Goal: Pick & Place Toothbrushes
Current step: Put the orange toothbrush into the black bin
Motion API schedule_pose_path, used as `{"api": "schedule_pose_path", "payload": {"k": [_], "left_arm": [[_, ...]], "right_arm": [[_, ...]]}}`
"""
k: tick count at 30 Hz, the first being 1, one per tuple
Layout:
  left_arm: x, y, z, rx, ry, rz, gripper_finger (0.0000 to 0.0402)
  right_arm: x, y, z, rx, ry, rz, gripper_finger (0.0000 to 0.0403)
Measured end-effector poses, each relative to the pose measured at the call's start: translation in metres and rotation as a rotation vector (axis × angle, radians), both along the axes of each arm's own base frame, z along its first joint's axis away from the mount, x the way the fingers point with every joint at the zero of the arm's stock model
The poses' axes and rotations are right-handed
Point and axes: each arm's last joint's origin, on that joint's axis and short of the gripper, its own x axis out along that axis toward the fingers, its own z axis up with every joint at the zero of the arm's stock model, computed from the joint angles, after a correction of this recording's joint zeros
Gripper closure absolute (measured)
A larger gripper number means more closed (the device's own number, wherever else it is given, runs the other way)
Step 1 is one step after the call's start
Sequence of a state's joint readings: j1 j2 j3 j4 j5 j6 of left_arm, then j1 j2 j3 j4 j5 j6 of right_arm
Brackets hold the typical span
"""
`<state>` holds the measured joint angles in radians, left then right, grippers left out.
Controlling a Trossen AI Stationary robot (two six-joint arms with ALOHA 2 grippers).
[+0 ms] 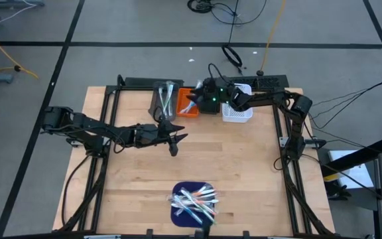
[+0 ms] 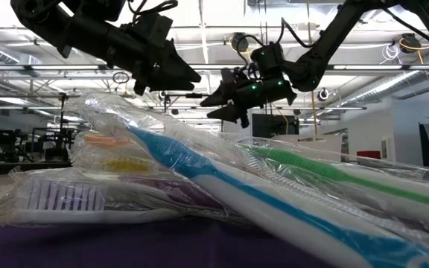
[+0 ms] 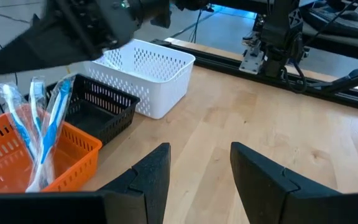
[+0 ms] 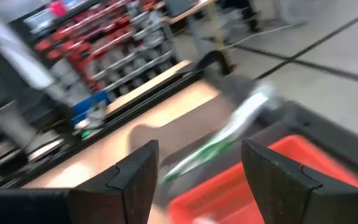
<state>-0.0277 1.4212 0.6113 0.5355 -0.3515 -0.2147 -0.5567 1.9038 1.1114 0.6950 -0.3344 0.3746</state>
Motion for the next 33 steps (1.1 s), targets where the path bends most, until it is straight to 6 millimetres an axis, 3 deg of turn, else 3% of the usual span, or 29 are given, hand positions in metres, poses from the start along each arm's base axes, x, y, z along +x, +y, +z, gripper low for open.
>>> {"api": "schedule_pose_path", "payload": {"k": [6,15,21,33], "left_arm": [[-0.001,0.0,-0.003,0.003,0.037,-0.001,0.0231],[-0.001,-0.01,-0.003,0.008,0.036,-0.048,0.0231],[-0.001,-0.022,-0.003,0.015,0.034,-0.09,0.0231],[-0.003,-0.042,-0.001,0.024,0.014,-0.167,0.0231]], "right_arm": [[0.009,0.032,0.001,0.056,0.072,0.211,0.0183],[0.011,0.099,0.007,-0.004,0.293,0.425,0.0184],[0.005,0.149,0.003,-0.002,0.339,0.554,0.0184],[-0.02,0.252,-0.025,-0.043,0.474,0.693,0.0184]]}}
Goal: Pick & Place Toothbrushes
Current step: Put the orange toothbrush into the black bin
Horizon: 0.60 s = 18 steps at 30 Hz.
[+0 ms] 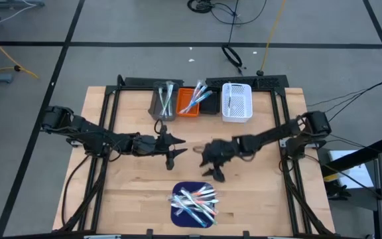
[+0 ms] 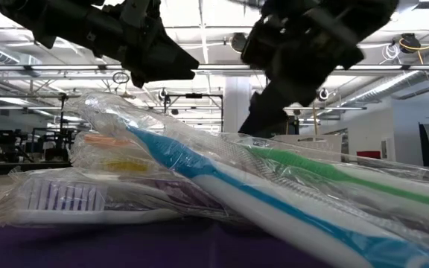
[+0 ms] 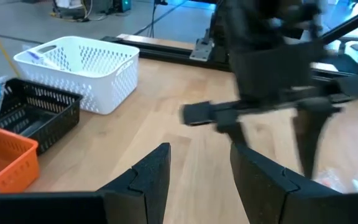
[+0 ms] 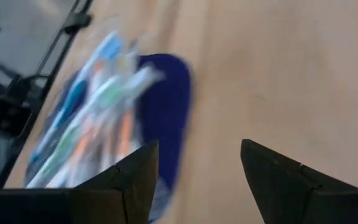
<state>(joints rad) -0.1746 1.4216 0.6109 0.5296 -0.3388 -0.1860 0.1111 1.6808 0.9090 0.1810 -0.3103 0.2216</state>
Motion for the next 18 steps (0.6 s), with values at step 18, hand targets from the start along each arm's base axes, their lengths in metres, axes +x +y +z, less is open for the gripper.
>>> {"api": "schedule_pose_path", "payload": {"k": [18], "left_arm": [[-0.001,-0.007,0.0,-0.03,-0.01,-0.017,0.0231]], "right_arm": [[-0.034,0.093,-0.011,-0.27,-0.02,-0.051,0.0184]]}}
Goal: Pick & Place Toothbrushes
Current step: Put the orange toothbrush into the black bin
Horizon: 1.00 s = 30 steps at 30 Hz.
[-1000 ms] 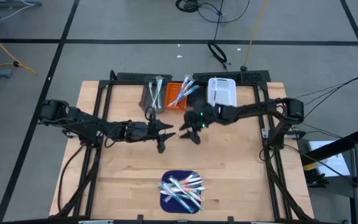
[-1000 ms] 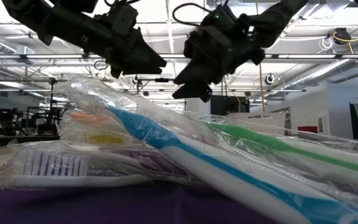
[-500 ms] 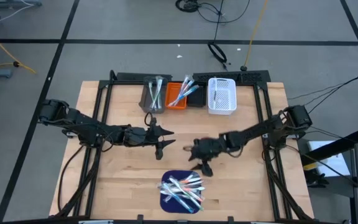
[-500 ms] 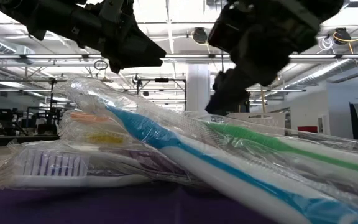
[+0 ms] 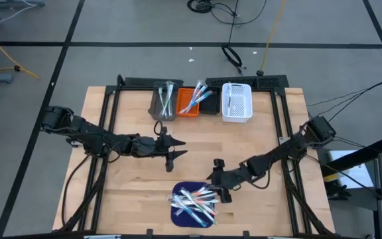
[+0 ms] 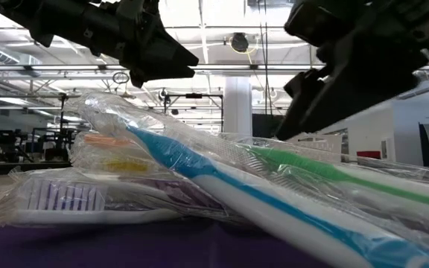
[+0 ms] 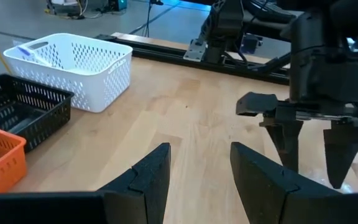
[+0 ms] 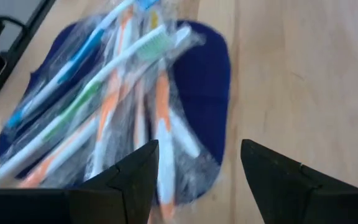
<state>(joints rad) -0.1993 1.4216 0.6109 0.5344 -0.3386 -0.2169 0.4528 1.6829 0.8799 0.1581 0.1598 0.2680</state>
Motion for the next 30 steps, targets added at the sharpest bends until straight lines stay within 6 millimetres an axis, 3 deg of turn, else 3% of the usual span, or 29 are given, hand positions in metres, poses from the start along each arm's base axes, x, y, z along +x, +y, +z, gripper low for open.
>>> {"api": "schedule_pose_path", "payload": {"k": [9,17,24,27,30], "left_arm": [[-0.001,-0.007,0.0,-0.025,-0.002,-0.024,0.0231],[-0.001,-0.007,0.0,-0.02,0.003,-0.025,0.0231],[-0.001,-0.007,-0.001,-0.017,0.006,-0.026,0.0231],[-0.001,-0.007,-0.001,-0.013,0.007,-0.026,0.0231],[-0.001,-0.007,-0.001,-0.013,0.007,-0.026,0.0231]], "right_arm": [[-0.005,0.011,-0.008,-0.007,0.038,-0.01,0.0184],[-0.005,0.016,-0.031,-0.037,0.087,-0.023,0.0184],[-0.003,0.017,-0.035,-0.035,0.081,-0.027,0.0187],[-0.003,0.017,-0.035,-0.034,0.084,-0.025,0.021],[-0.003,0.017,-0.035,-0.031,0.083,-0.026,0.0262]]}}
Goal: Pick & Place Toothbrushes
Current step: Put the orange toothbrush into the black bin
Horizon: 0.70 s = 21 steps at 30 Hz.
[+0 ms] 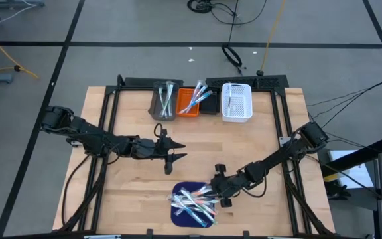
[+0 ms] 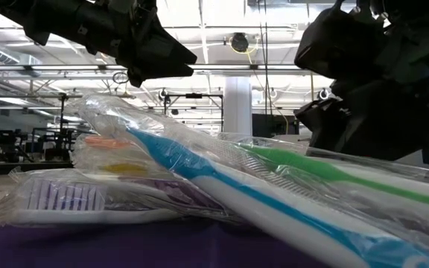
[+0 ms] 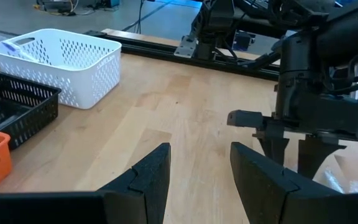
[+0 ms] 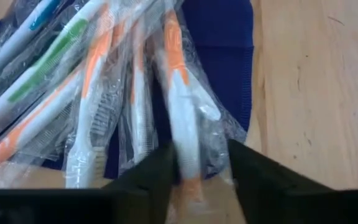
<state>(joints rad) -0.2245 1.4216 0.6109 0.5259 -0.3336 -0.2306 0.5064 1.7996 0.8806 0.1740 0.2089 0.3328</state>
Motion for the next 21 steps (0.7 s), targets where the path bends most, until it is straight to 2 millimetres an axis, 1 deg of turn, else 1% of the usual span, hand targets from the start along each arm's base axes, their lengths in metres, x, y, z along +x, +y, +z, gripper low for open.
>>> {"api": "schedule_pose_path", "payload": {"k": [4,5,6,9,12,17,21], "left_arm": [[0.0,0.0,0.0,0.0,0.0,0.0,0.0231],[0.0,0.0,0.0,0.0,0.0,0.0,0.0231],[0.0,0.0,0.0,0.0,0.0,0.0,0.0231],[0.0,0.0,0.0,0.0,0.0,0.0,0.0231],[0.0,0.0,0.0,0.0,0.0,0.001,0.0231],[0.0,0.0,0.0,0.0,0.0,0.001,0.0231],[0.0,0.0,0.0,-0.001,0.0,0.001,0.0231]], "right_arm": [[0.0,0.001,0.0,0.017,0.01,0.022,0.0358],[0.0,0.001,0.0,0.015,0.009,0.027,0.0379],[0.0,0.001,0.0,0.013,0.008,0.031,0.0388],[-0.001,0.002,0.003,0.019,-0.001,0.029,0.0389],[-0.003,0.001,0.009,0.014,-0.01,0.029,0.04],[-0.007,-0.003,0.028,-0.026,-0.054,-0.008,0.0403],[-0.013,-0.007,0.05,-0.054,-0.116,-0.036,0.0402]]}}
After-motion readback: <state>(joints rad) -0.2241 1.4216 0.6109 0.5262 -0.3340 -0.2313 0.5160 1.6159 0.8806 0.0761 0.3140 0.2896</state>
